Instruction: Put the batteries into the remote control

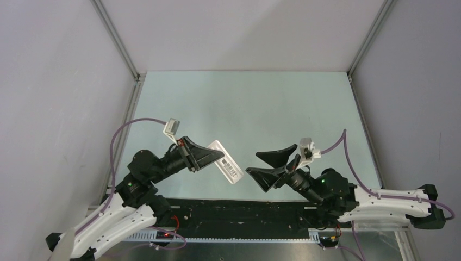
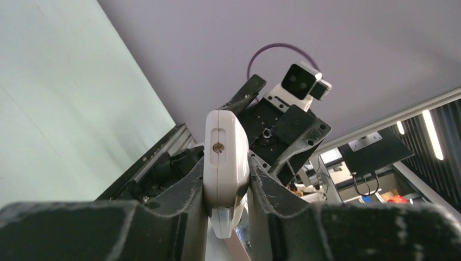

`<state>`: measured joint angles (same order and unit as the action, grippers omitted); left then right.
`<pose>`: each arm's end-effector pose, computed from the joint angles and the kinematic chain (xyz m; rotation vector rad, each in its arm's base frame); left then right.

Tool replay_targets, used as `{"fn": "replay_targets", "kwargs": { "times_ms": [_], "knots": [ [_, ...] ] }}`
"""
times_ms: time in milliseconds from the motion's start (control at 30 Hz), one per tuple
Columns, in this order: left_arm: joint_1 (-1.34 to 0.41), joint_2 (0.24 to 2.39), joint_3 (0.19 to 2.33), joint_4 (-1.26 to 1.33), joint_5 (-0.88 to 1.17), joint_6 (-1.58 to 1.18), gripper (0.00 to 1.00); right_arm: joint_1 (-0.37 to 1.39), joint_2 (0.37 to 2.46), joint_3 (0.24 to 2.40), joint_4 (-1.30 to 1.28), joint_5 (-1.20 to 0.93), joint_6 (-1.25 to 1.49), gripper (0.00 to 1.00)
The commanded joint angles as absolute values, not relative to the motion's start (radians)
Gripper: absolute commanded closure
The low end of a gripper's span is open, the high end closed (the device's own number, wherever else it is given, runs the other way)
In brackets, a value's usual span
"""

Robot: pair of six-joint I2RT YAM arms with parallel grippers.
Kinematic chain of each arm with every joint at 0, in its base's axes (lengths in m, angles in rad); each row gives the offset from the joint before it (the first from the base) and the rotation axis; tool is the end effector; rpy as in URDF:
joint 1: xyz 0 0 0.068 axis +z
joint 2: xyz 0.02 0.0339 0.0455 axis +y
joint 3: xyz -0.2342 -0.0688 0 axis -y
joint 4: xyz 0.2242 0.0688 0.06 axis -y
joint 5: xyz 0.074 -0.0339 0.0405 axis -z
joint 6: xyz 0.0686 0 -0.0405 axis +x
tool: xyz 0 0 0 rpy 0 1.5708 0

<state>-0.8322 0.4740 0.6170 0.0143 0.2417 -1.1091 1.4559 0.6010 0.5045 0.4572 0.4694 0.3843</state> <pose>0.0982 -0.1322 0.3338 0.0047 1.6771 -1.7186 0.0517 0.1775 0.3318 -0.2746 1.3347 1.2952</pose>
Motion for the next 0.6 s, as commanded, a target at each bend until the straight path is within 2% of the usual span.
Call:
{"fn": "replay_targets", "kwargs": {
  "times_ms": [0,133,367,567],
  "knots": [
    [-0.837,0.510,0.623,0.006,0.336,-1.121,1.00,1.465,0.572,0.556,0.132,0.425,0.113,0.18],
    [-0.836,0.506,0.601,-0.022,0.352,-1.116,1.00,1.473,0.577,0.636,-0.017,0.433,0.068,0.18],
    [-0.837,0.497,0.561,-0.039,0.349,-1.128,1.00,1.507,0.569,0.714,-0.115,0.488,-0.069,0.22],
    [-0.837,0.498,0.552,-0.041,0.348,-1.117,1.00,1.541,0.600,0.791,-0.235,0.381,-0.251,0.30]
  ]
}}
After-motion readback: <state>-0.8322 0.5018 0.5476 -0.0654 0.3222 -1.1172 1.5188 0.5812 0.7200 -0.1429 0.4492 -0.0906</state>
